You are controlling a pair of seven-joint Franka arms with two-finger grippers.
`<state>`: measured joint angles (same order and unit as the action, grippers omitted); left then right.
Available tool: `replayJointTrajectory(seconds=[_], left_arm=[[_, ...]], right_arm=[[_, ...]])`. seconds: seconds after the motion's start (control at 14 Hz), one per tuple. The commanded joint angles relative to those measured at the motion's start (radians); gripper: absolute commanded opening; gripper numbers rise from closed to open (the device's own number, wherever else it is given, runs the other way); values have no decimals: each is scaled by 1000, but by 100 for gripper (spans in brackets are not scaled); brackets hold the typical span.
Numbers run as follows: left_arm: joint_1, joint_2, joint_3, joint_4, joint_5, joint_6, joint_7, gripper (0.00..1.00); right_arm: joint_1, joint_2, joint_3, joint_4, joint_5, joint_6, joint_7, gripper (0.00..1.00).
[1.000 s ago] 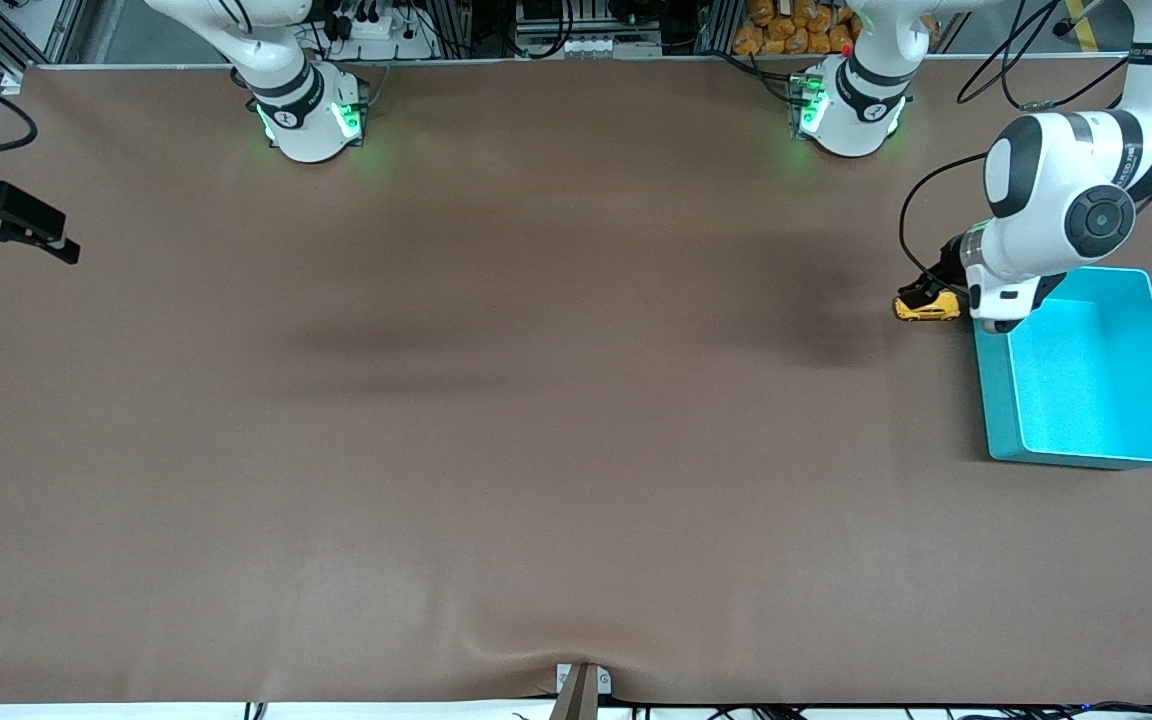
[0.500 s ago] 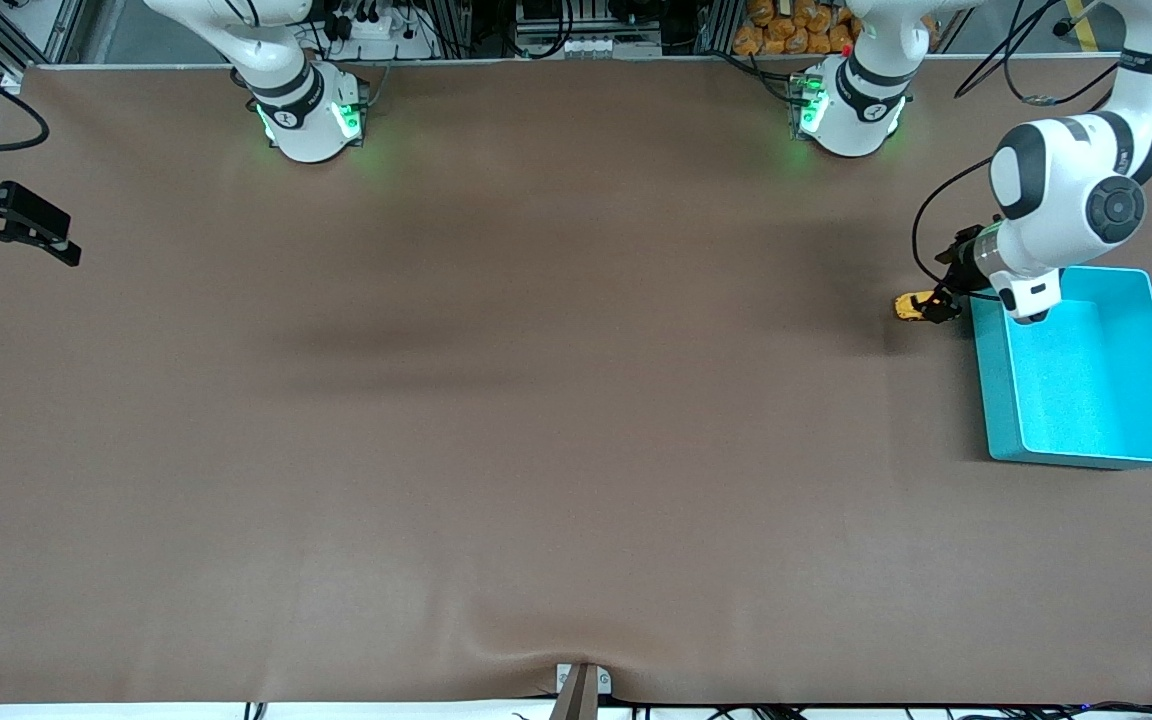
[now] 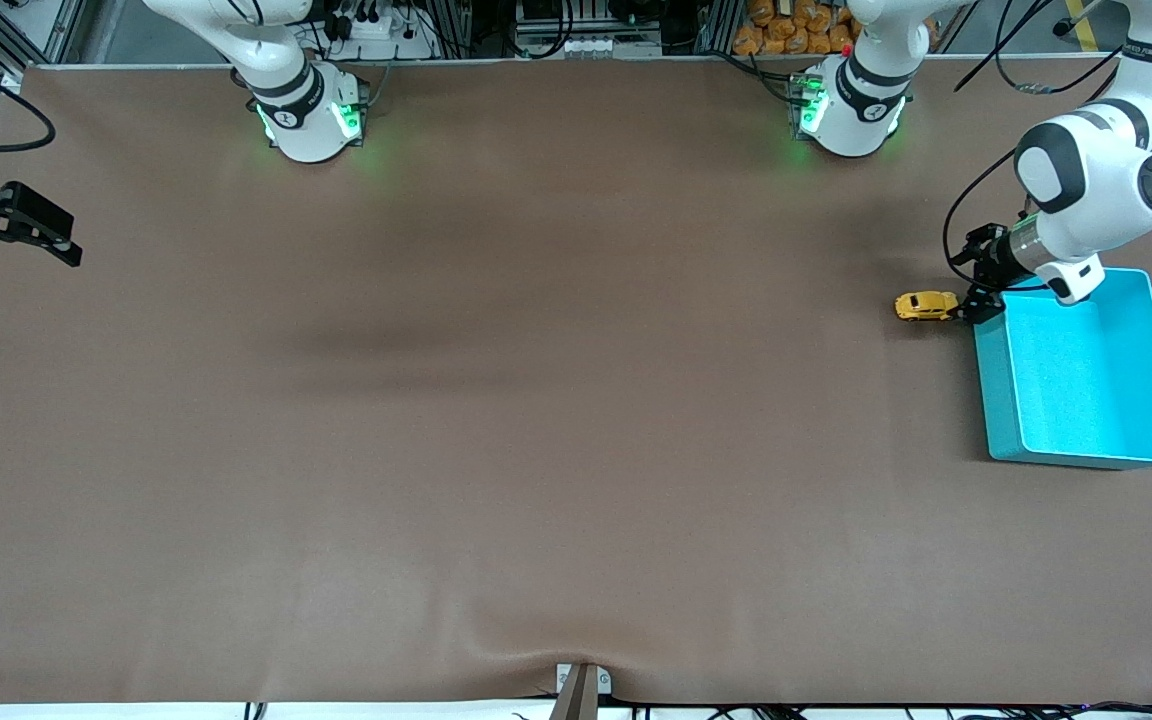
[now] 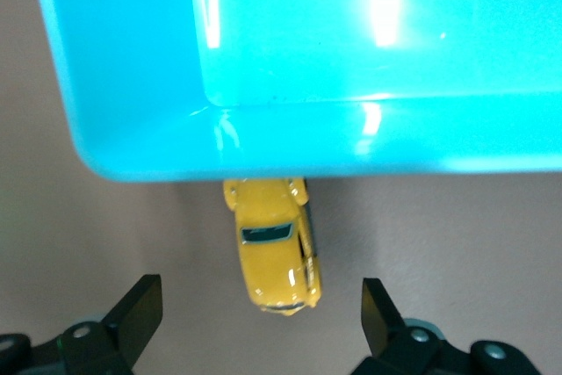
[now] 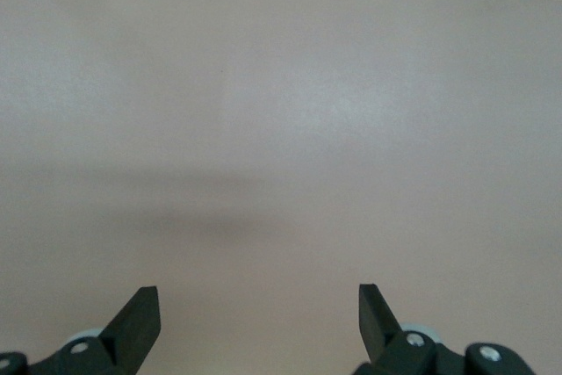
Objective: Wind and store yellow beetle car
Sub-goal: 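Close the left gripper on the yellow car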
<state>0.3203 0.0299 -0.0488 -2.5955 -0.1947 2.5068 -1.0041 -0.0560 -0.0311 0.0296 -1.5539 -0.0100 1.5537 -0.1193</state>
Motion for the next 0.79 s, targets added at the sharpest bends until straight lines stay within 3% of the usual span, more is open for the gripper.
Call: replayJointTrajectory(seconds=[0.0,0.29,0.57,0.64,0.71], left_arm=[[2,36,-13,-6,-34,55,-4,100],[-7,108,-17,-6,-34,144,-2,100],[-9,149,-46,-6,-34,150,2,100],[-7,154,-66,-6,-32,152,4,41],[-7,156,-68,-6,-34,153,4,8]], right_arm=[[39,-3,-33,14,-19,-12,0,100],[59,-3,-56,14,-19,-7,0,100],[58,-1,-54,14,-18,-6,0,100],[56,0,-54,14,-16,-4,0,100],[56,0,-54,12,-15,-4,0,100]])
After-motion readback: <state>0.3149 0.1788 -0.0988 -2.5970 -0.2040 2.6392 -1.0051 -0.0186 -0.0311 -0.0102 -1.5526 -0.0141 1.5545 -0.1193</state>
